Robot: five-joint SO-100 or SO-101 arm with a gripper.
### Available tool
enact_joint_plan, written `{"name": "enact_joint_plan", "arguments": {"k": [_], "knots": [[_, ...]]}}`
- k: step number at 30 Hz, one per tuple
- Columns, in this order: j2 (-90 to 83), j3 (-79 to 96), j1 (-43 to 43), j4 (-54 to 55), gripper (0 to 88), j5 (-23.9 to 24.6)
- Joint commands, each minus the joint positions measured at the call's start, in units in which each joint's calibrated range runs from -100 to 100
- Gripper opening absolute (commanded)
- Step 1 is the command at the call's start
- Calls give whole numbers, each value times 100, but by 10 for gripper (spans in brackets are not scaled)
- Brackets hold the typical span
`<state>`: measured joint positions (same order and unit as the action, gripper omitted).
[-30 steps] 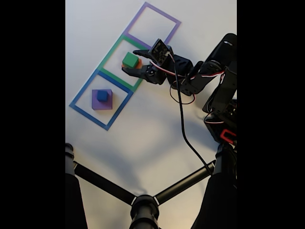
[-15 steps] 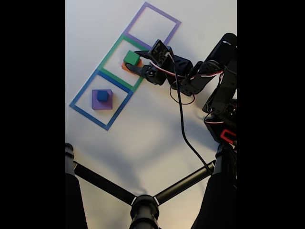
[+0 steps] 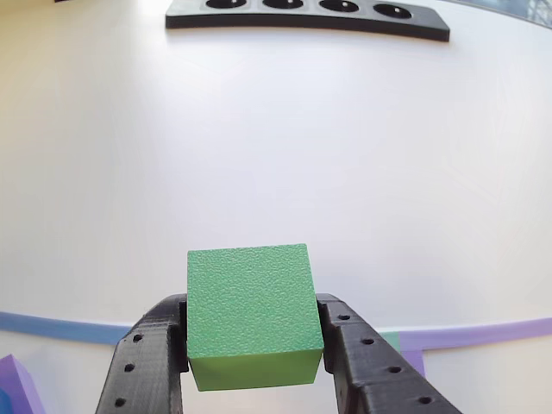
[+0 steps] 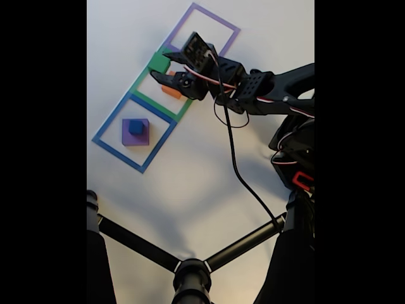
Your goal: Tower of hanoi
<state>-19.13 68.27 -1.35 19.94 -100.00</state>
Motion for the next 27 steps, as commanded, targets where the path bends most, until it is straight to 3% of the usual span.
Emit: {"name": "enact_joint_plan", "arguments": {"k": [1, 14, 22, 27], "knots": [[-1309, -1053, -75, -2338, 57, 0], [-1950, -5878, -952, -8877, 54, 0], [-1910, -7150, -1844, -10512, 54, 0], [-1934, -7159, -2530, -10682, 53, 0]]}}
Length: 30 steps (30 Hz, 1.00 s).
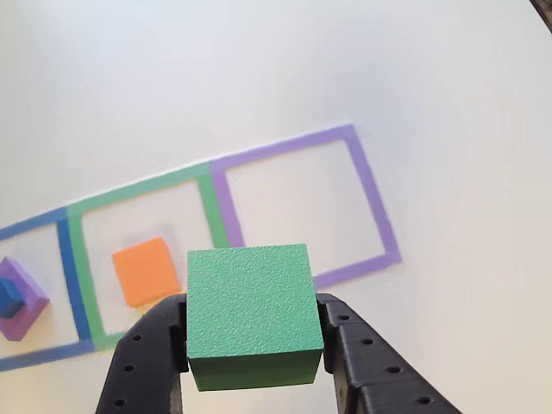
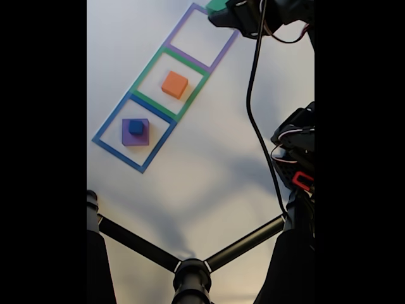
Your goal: Tower of hanoi
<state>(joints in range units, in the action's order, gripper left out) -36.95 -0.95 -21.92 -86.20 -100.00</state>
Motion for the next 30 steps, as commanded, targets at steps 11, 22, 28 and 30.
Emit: {"name": "enact_joint_plan", "arguments": {"k": [11, 22, 28, 30], "knots": [[-255, 635, -1320, 393, 55, 0], [-864, 4915, -1503, 4820, 54, 0], [-239, 6305, -1548, 7257, 52, 0], [201, 6569, -1548, 8106, 52, 0]]}}
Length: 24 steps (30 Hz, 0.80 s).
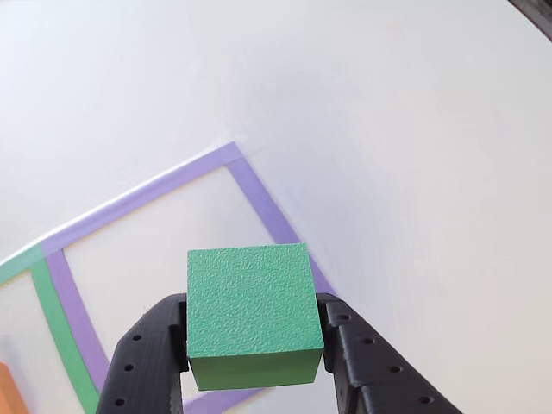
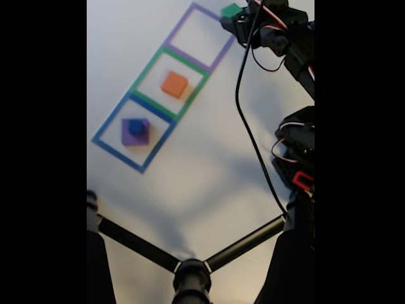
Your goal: Tower of hanoi
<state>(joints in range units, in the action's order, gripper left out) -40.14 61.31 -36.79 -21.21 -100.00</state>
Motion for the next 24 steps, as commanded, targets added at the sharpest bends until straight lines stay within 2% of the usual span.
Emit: {"name": "enact_joint_plan", "arguments": {"k": [1, 14, 24], "knots": [[745, 435, -45, 1971, 51, 0], [3285, 734, 107, 5233, 51, 0], [4583, 362, 328, 6423, 53, 0]]}}
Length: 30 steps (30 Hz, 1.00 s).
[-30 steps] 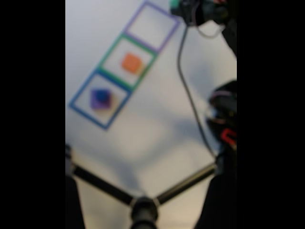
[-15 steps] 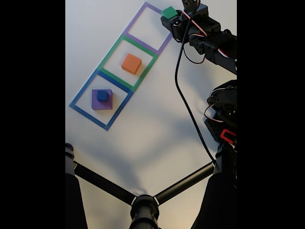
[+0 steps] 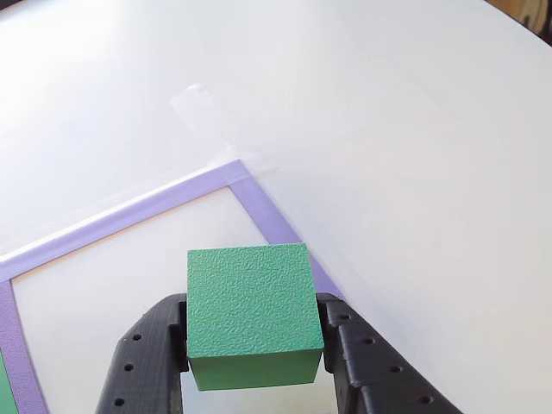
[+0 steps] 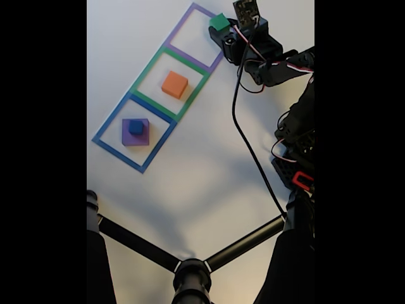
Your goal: Tower of hanoi
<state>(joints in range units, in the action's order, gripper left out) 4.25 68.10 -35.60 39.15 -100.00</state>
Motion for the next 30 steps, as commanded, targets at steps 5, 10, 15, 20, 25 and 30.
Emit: {"name": "enact_joint_plan", "arguments": {"k": [5, 10, 15, 20, 25, 30], "knots": [[553, -581, 323, 629, 53, 0], [785, -626, 399, 840, 53, 0], [866, -454, 407, 993, 52, 0], [1122, -417, 338, 1261, 52, 0], [1394, -490, 323, 1495, 51, 0], [1587, -599, 323, 1576, 60, 0]]}}
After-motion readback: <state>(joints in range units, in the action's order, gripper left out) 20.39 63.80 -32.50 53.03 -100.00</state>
